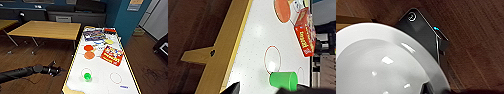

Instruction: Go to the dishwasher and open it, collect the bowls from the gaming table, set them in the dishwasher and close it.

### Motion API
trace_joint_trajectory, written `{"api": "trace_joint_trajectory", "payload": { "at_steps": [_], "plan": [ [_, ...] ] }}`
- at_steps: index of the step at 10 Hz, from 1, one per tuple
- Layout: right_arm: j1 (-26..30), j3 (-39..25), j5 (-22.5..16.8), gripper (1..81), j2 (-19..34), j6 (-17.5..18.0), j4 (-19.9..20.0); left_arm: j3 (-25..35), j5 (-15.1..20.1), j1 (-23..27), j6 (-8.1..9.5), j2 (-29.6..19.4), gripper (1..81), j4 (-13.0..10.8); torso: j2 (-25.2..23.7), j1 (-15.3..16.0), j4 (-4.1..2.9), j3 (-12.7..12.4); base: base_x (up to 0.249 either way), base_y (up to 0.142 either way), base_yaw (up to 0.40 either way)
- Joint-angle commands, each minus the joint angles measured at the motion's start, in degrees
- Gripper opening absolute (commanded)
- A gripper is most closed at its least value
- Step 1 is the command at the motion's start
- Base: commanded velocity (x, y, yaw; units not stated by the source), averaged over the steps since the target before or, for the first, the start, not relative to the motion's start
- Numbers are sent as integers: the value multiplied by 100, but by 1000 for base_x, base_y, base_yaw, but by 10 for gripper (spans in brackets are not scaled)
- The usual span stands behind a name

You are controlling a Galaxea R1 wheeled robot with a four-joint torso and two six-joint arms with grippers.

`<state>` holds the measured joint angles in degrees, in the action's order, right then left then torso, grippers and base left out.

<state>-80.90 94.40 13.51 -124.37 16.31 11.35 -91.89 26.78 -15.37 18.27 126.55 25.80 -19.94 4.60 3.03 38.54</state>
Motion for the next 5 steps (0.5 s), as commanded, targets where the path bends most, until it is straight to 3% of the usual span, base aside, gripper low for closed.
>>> {"api": "trace_joint_trajectory", "payload": {
  "at_steps": [1, 2, 4, 5],
  "plan": [
    [157, -89, -393, 10, 305, 3, -63, -698, 941, 1259, 614, 536, 811, -362, 0, 0, 0, 0, 0, 0, 0],
    [165, -81, -401, 10, 305, 4, -63, -743, 1048, 1374, 880, 697, 811, -628, 0, 0, 0, 2, 0, 0, 0],
    [192, -55, -436, 10, 269, 4, -63, -690, 1066, 1409, 1748, 1047, 811, -1576, 2, 0, 0, 2, 0, 0, 0],
    [201, -2, -472, 10, 217, 4, -63, -637, 1066, 1409, 1846, 1242, 811, -1753, 2, 2, 0, 4, 0, 0, 0]
  ]
}}
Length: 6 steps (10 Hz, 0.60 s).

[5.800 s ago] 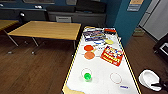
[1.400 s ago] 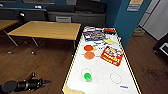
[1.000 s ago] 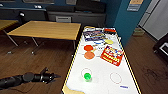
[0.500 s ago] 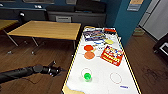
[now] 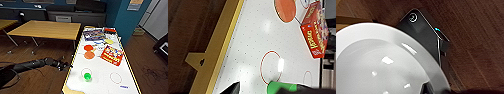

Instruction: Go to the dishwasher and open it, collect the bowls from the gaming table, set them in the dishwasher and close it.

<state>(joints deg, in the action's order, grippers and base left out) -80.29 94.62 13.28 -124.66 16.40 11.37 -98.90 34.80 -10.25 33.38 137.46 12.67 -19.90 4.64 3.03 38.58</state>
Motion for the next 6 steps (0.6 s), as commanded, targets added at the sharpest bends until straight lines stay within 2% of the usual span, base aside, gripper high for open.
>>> {"api": "trace_joint_trajectory", "payload": {
  "at_steps": [1, 6],
  "plan": [
    [157, 54, -449, 10, 194, -5, -74, 47, 255, 880, 336, 351, 811, -458, 0, 0, 0, 0, 0, 0, 0],
    [175, 108, -501, 10, 132, 4, -91, -190, 202, 739, 327, 896, 811, -440, 2, 2, 0, 5, 0, 0, 0]
  ]
}}
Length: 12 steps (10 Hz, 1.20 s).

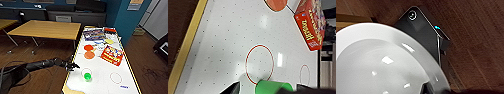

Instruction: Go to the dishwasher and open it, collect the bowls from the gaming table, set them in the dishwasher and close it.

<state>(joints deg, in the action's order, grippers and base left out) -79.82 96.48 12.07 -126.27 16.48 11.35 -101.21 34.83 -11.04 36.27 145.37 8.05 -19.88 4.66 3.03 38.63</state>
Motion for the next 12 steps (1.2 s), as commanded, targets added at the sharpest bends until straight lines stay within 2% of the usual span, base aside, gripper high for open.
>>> {"api": "trace_joint_trajectory", "payload": {
  "at_steps": [1, 5, 7, 10, 12],
  "plan": [
    [128, -95, -381, 10, 284, -5, -98, -75, 200, 749, 21, 230, 811, 22, 0, 0, 0, 0, 0, 0, 0],
    [137, -25, -406, 10, 232, -5, -98, -443, 191, 607, 21, 711, 811, 22, 2, 2, 0, 2, 0, 0, 0],
    [146, 10, -425, 10, 214, -5, -98, -637, 191, 616, 55, 958, 811, -75, 2, 2, 0, 2, 0, 0, 0],
    [146, 37, -504, 10, 231, -13, -98, -892, 191, 652, 135, 1311, 811, -84, 2, 5, 0, 2, 0, 0, 0],
    [137, 37, -504, 10, 231, -5, -98, -980, 191, 643, 126, 1460, 811, -84, 2, 5, 0, 2, 0, 0, 0]
  ]
}}
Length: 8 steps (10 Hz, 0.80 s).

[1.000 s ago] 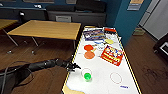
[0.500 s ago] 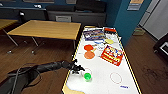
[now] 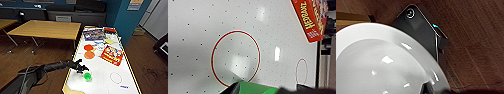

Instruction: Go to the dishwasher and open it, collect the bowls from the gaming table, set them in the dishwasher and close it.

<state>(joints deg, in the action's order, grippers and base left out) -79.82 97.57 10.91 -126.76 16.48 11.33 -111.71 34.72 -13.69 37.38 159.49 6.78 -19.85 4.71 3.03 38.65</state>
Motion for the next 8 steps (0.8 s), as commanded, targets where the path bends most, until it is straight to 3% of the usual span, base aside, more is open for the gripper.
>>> {"api": "trace_joint_trajectory", "payload": {
  "at_steps": [1, 3, 6, 8],
  "plan": [
    [137, -73, -388, 10, 280, -5, -104, 71, 185, 872, 15, 83, 811, 43, 0, 0, 0, 0, 0, 0, 0],
    [146, -73, -397, 10, 262, -5, -113, 105, -52, 793, -150, 92, 811, 43, 0, 0, 0, 0, 0, 0, 0],
    [146, -73, -397, 10, 262, -5, -113, 246, -79, 775, -450, 101, 811, 43, 0, 0, 0, 0, 0, 0, 0],
    [146, -99, -397, 10, 280, -5, -122, 264, -79, 775, -486, 119, 811, 43, 0, 0, 0, 0, 0, 0, 0]
  ]
}}
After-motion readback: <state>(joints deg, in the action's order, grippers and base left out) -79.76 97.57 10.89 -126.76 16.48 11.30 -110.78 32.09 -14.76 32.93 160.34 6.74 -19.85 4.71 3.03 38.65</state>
